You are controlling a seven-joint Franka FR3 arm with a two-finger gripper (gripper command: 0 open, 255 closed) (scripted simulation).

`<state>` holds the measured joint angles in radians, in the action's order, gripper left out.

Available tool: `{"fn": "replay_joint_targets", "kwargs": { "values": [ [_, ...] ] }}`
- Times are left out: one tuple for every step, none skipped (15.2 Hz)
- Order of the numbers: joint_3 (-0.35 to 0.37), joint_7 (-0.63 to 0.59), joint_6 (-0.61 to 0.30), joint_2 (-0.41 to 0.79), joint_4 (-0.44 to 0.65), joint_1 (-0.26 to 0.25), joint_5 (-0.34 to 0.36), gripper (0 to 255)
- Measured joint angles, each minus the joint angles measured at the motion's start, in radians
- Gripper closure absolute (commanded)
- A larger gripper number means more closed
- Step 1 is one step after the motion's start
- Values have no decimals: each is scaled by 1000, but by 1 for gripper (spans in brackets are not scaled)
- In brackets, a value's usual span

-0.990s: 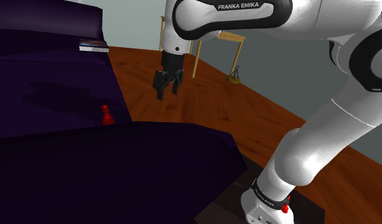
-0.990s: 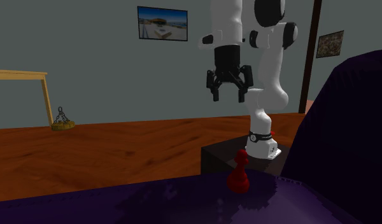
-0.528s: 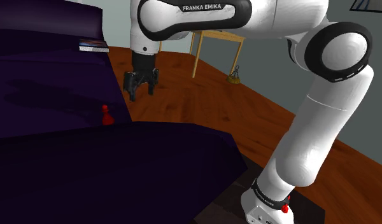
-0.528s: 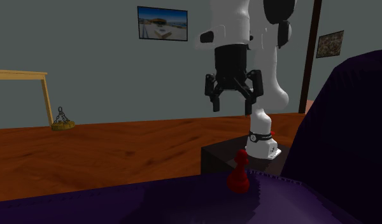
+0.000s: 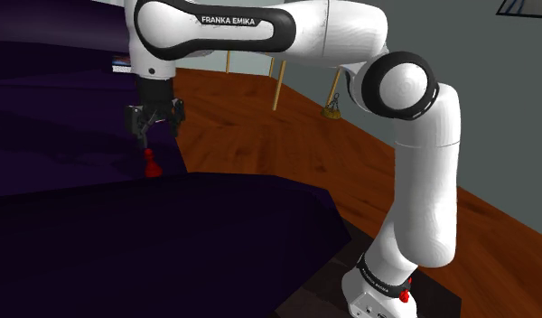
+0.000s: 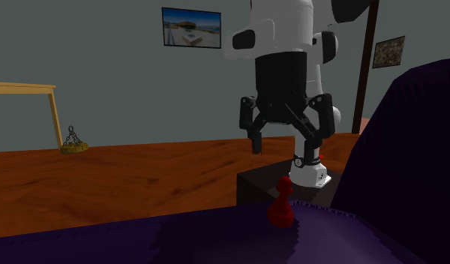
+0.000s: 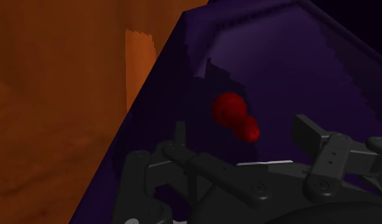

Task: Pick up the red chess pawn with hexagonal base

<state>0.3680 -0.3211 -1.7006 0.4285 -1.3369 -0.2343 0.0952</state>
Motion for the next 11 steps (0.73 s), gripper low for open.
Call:
{"fn": "replay_joint_targets", "kwargs": {
  "values": [
    [-2,-6,21,51,68,-18,16,0],
    [-3,-16,50,94,137,-40,29,0],
    [-4,-19,52,111,155,-47,34,0],
    [-5,-21,43,118,152,-49,36,0],
    [-5,-23,35,124,149,-51,38,0],
    [-5,-23,18,122,130,-49,38,0],
    [-6,-25,8,125,122,-50,39,0],
    [-6,-26,-2,128,116,-51,40,0],
    [-6,-26,-20,122,91,-47,39,0],
    [-6,-24,-29,123,84,-45,39,0],
    [-7,-25,-34,124,80,-45,39,255]
  ]
}}
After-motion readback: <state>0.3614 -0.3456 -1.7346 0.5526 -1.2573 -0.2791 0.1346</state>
